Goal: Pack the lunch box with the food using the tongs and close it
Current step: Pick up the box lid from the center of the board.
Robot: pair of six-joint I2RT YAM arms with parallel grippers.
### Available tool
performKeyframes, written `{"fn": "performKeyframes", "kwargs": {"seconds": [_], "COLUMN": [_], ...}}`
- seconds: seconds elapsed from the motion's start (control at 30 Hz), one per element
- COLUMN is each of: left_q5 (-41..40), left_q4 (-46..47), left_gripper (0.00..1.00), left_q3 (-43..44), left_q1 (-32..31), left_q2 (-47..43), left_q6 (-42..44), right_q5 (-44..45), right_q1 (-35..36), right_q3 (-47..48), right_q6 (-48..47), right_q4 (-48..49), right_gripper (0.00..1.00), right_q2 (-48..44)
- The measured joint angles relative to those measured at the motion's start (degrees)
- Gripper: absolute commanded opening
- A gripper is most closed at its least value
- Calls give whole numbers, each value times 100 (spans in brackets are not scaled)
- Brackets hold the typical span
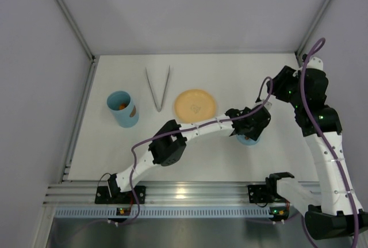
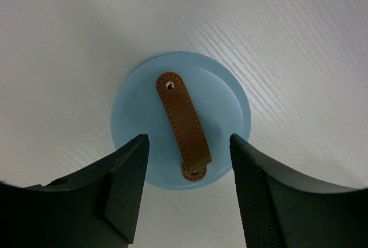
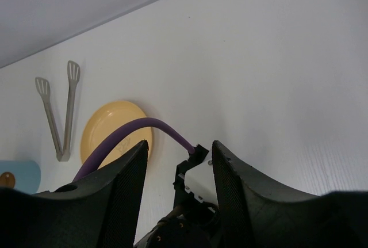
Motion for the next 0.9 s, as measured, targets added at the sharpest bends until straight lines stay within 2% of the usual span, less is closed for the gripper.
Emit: {"fn": "performKeyframes", "kwargs": {"seconds": [0.27, 0.63, 0.73, 0.77, 0.9], "left_q5": [-85, -282, -337, -369, -546], "left_q4": [-20, -7, -7, -7, 37], "left_gripper": [57, 41, 33, 28, 19], "left_q3": [-177, -197, -203, -203, -254], "left_q1": [-118, -136, -144, -146, -155], "left_q2": [0, 0, 0, 0, 0], "left_q6": [-55, -125, -138, -140, -151], "right_q5": [-13, -11, -11, -13, -20], "right_q1": [0, 0, 0, 0, 0], "right_q3": [-66, -146, -151, -151, -151], "right_q6": [31, 48, 48, 48, 48], "right_q4": [-15, -24, -24, -24, -26], "right_gripper": [47, 46, 46, 46, 46], "right_q2": [-42, -144, -149, -153, -166]}}
